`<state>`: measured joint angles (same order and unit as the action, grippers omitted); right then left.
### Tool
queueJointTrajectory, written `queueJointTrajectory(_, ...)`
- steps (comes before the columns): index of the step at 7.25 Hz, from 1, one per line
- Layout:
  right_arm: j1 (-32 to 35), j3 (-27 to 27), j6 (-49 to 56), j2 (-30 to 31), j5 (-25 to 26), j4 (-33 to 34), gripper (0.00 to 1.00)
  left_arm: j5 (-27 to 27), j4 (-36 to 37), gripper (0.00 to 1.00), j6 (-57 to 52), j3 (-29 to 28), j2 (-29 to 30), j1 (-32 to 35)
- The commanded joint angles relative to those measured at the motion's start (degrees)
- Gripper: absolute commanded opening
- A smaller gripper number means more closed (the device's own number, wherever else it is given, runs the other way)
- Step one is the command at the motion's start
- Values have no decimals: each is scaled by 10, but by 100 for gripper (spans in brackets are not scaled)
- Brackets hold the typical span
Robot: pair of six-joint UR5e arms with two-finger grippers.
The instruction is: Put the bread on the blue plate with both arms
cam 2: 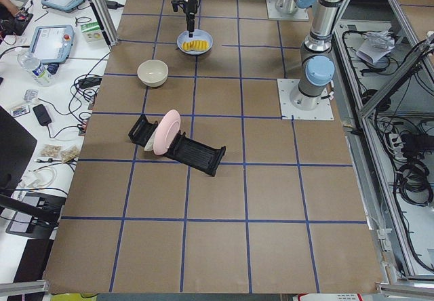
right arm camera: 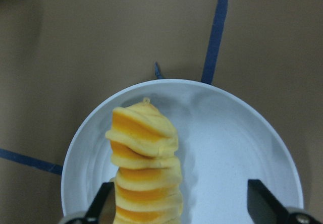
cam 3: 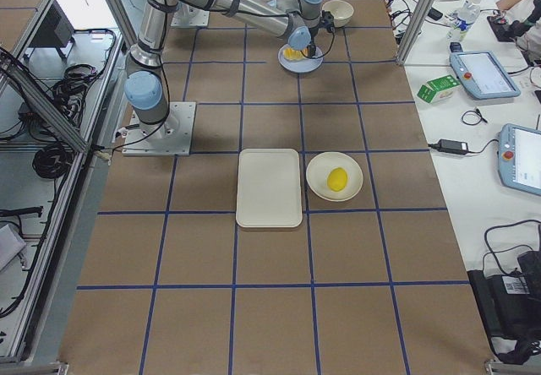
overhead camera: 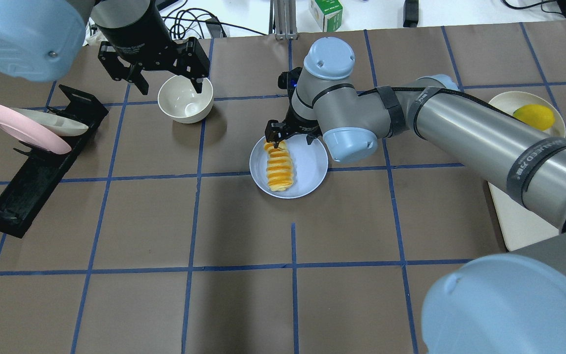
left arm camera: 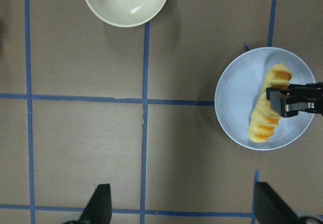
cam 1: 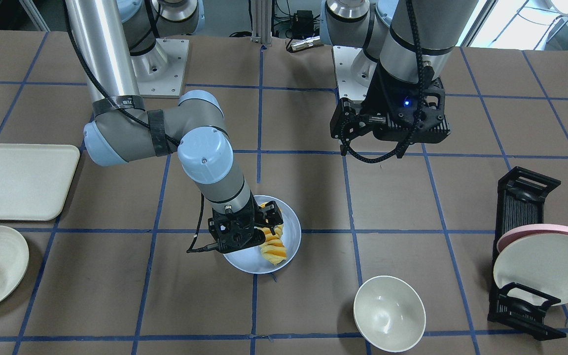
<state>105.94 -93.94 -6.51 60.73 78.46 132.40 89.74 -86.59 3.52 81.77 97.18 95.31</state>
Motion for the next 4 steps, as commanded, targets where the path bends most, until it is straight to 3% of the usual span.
queueJointTrajectory(1, -30, 34, 10, 40, 8, -80, 100, -1, -2, 100, -6, 1, -2, -8)
queueJointTrajectory(3, -117, 117, 107, 96, 25, -283, 100, -1, -1, 100, 0, 2, -3, -7)
queueJointTrajectory(4, -136, 142, 109, 121, 94, -339, 100, 1, -2, 100, 1, 3, -6, -7)
